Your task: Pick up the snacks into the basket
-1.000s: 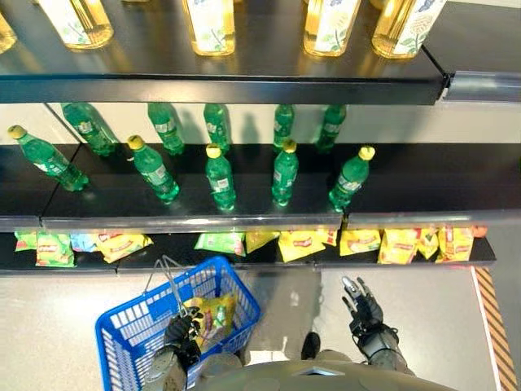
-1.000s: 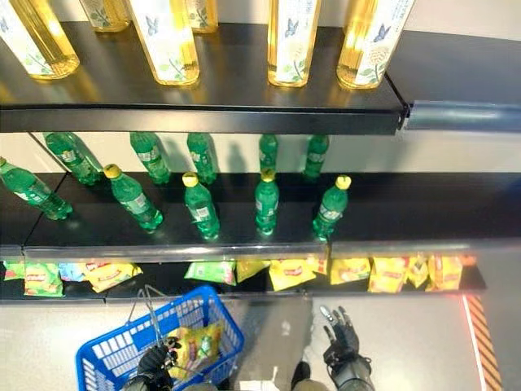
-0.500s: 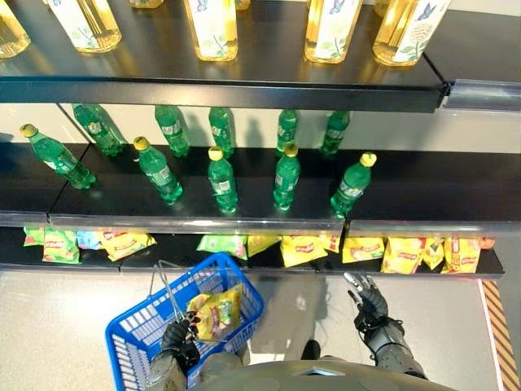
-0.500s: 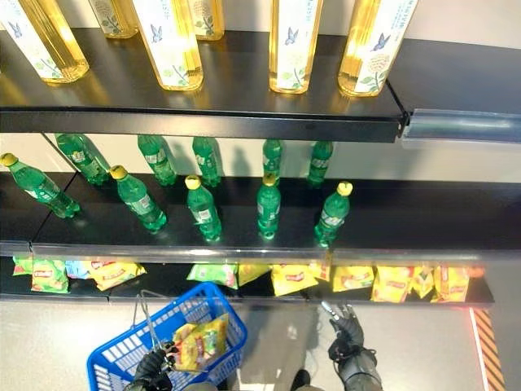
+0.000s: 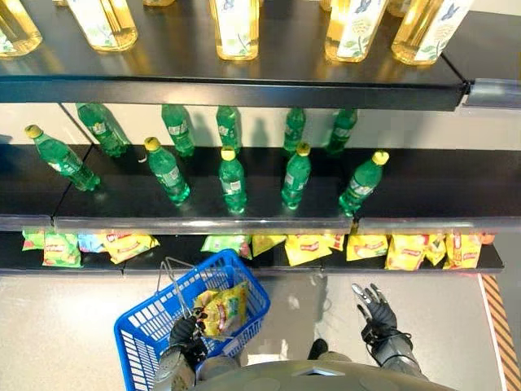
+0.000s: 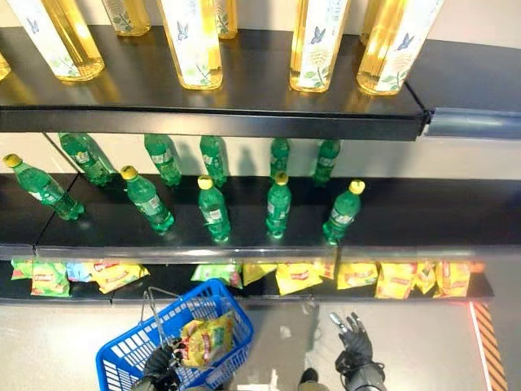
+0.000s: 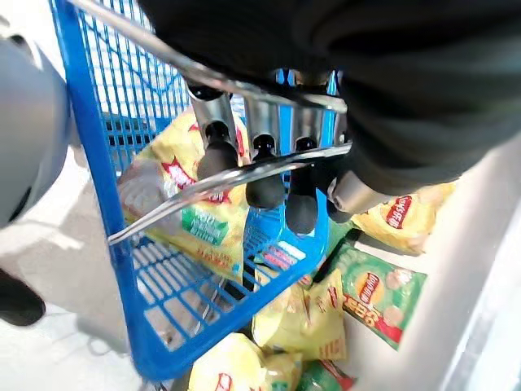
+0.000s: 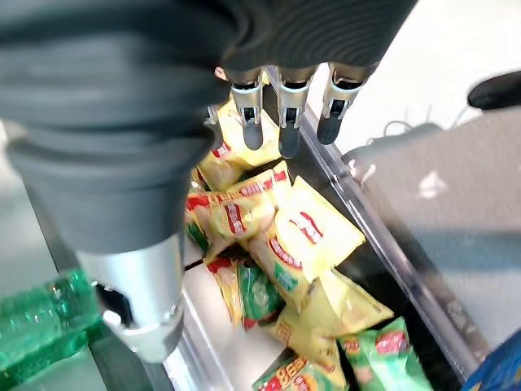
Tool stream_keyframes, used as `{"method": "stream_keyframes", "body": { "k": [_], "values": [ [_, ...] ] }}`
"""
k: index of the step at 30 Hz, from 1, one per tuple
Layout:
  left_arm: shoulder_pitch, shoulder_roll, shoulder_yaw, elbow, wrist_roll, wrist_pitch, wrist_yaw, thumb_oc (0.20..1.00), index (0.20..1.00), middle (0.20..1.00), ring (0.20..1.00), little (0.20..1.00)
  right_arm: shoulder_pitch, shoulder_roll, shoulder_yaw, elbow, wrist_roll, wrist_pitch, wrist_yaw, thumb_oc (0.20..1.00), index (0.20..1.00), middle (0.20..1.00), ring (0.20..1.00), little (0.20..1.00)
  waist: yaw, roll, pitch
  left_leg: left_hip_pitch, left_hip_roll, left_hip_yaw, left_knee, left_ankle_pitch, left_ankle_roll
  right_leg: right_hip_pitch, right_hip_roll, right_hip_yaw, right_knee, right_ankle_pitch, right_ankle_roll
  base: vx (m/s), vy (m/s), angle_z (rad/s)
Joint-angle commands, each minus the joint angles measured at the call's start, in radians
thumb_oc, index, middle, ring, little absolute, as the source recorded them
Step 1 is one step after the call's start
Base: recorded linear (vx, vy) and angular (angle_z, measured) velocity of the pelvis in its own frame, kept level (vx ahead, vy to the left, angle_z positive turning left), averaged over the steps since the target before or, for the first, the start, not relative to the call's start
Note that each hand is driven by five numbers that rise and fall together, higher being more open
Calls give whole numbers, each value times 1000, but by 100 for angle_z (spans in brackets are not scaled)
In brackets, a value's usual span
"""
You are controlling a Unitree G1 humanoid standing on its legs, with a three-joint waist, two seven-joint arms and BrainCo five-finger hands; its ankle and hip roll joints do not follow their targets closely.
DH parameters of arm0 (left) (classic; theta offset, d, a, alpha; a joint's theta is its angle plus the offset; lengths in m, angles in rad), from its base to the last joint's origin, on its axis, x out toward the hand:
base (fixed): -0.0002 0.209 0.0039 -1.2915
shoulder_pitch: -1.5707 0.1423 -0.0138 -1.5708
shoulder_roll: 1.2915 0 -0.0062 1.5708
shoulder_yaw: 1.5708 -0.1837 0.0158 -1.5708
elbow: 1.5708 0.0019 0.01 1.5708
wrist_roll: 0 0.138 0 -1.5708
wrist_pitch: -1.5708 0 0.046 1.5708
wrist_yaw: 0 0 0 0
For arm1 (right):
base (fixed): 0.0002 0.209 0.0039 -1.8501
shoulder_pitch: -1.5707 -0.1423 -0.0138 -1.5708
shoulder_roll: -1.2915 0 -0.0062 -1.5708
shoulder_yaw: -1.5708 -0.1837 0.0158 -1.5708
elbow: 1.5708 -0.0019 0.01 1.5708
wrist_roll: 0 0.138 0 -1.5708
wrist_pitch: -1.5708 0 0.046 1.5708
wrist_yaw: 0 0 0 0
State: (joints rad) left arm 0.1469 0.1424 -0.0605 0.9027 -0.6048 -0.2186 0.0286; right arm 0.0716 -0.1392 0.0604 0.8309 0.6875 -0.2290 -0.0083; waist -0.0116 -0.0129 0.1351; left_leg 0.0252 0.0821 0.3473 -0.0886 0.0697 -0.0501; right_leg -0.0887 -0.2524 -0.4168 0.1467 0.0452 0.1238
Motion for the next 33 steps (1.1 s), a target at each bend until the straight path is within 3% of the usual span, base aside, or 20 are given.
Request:
{"method": "stream_keyframes", "body": {
  "k": [1,2,6,9,10,11,14,17,20,24,29,33],
  "values": [
    [-34,18,10,-60,-7,-75,-16,200,200,200,200,200,-63,-9,17,-35,-21,-31,-7,1000,1000,1000,1000,1000,31,12,-1,-20,22,-40,1,-2,-33,12,-19,-27,-141,110,83,71,-106,-5],
    [-35,19,11,-58,-7,-76,-17,200,200,200,200,200,-64,-9,18,-35,-21,-32,-6,1000,1000,1000,1000,1000,29,11,3,-23,22,-32,1,9,-28,18,-16,-41,-159,128,73,142,-163,-14],
    [-36,30,33,-36,-3,-77,-12,200,200,200,200,200,-56,-11,43,-30,-33,-28,5,1000,1000,1000,1000,1000,38,-14,2,1,39,-33,23,19,-42,78,22,-23,-187,89,50,85,-128,-1],
    [-35,31,30,-42,4,-72,-14,200,200,200,200,200,-45,-30,47,-52,-27,-34,7,1000,1000,1000,1000,1000,32,-26,18,-88,88,-52,228,16,-76,125,40,-57,-208,65,26,3,-131,7],
    [-35,31,30,-42,4,-72,-14,200,200,200,200,200,-45,-30,47,-52,-27,-34,7,1000,1000,1000,1000,1000,31,-26,18,-89,88,-52,228,16,-76,125,40,-57,-208,65,26,10,11,27],
    [-55,15,17,-30,-29,-70,-5,200,200,200,200,200,-49,-38,47,-36,-42,-31,-9,1000,1000,1000,1000,1000,30,-11,31,-135,85,-131,147,52,-78,128,50,-45,-190,24,18,20,57,28],
    [-61,15,16,-36,-35,-71,3,200,200,200,200,200,-54,-38,41,-31,-54,-32,-16,1000,1000,1000,1000,1000,23,-13,34,-127,98,-110,152,39,-77,120,42,-53,-162,15,14,21,45,24],
    [-56,23,-5,-85,-34,-74,-5,200,200,200,200,200,-72,-37,25,-23,-84,-28,-37,1000,1000,1000,1000,1000,13,-6,69,-160,97,-64,252,-29,-48,32,-14,-56,-16,-7,11,-64,73,-5],
    [-61,34,-10,-106,-36,-76,2,200,200,200,200,200,-89,-37,22,-22,-105,-33,-58,1000,1000,1000,1000,1000,15,-5,97,-191,114,-54,306,-48,-47,-14,-29,-53,36,-12,9,-116,28,-19],
    [-57,41,2,-152,-55,-92,18,200,200,200,200,200,-130,-45,23,-30,-154,-33,-91,1000,1000,1000,1000,1000,40,13,121,-217,159,-7,389,-116,-46,-84,-110,-120,155,-23,42,-49,43,-21],
    [-78,47,-6,-204,-82,-93,44,200,200,200,200,200,-164,-69,41,-103,-251,-33,-143,1000,1000,1000,1000,1000,36,27,181,-301,171,-45,544,-181,-31,-137,-157,-104,318,-86,44,-59,-18,-18],
    [-92,61,-9,-267,-89,-115,76,200,200,200,200,200,-187,-92,41,-158,-336,-43,-195,1000,1000,1000,1000,1000,26,34,198,-399,214,-65,663,-210,-42,-226,-164,-87,426,-148,26,-62,-60,37]
  ]
}}
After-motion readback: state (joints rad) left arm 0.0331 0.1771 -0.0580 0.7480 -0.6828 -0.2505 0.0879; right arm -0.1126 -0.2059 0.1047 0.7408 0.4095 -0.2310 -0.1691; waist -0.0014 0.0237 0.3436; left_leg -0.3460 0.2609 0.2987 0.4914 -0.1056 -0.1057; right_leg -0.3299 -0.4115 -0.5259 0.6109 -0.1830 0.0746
